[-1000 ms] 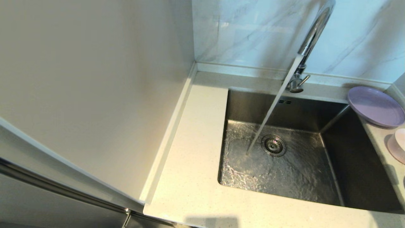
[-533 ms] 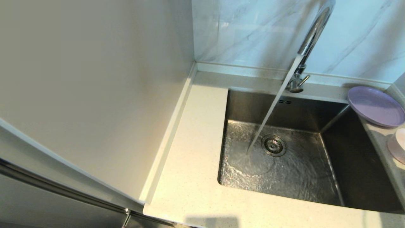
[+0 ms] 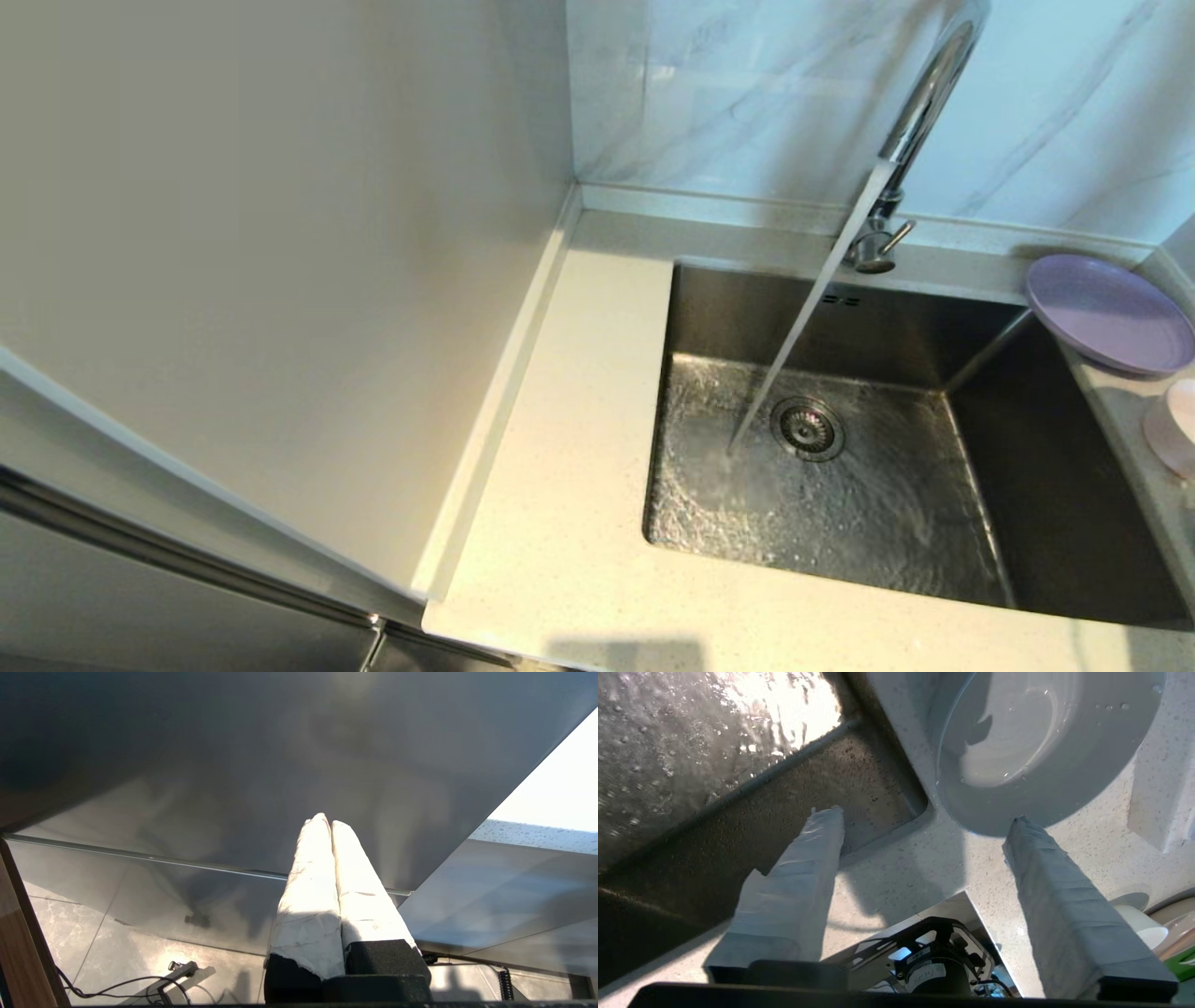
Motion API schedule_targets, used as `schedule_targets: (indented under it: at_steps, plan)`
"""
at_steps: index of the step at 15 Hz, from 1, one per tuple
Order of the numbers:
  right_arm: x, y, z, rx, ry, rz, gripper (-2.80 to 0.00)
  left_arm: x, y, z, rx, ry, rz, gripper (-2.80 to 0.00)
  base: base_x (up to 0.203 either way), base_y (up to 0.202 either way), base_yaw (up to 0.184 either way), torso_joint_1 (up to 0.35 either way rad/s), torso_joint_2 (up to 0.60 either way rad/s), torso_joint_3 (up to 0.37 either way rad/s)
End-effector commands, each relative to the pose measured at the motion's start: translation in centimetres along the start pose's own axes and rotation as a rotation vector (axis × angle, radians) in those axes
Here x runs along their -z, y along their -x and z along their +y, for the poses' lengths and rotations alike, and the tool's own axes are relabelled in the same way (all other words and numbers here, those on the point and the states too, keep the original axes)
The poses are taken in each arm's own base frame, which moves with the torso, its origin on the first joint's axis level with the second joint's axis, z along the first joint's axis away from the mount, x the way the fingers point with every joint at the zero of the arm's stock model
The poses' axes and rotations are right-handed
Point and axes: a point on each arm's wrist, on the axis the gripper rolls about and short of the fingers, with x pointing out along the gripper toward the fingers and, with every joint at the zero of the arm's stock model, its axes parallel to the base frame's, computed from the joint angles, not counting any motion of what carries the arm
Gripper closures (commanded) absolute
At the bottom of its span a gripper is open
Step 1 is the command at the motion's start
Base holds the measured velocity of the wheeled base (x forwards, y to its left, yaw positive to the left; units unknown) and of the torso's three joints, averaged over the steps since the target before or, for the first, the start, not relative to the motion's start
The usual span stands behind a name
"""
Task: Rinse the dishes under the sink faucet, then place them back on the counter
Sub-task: Pick up the bowl
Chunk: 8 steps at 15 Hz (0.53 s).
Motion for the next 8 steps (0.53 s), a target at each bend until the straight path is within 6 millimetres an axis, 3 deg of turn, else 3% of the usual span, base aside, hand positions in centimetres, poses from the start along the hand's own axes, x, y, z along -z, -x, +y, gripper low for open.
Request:
schedule_targets:
  at_steps: [1,8]
  plan:
    - [-1.1,-0.8,-0.2,0.009,-0.019,0.013,-2.8,0.0,0.0,0.0,0.001,0.0,0.0,0.0,0.0,0.0,0.0,0.0,0.0,0.0]
    - [-3.1,-3.9,-1.0,0.033,-0.039,0.079,-2.8,0.0,0.0,0.0,0.001,0.0,0.0,0.0,0.0,0.0,0.0,0.0,0.0,0.0]
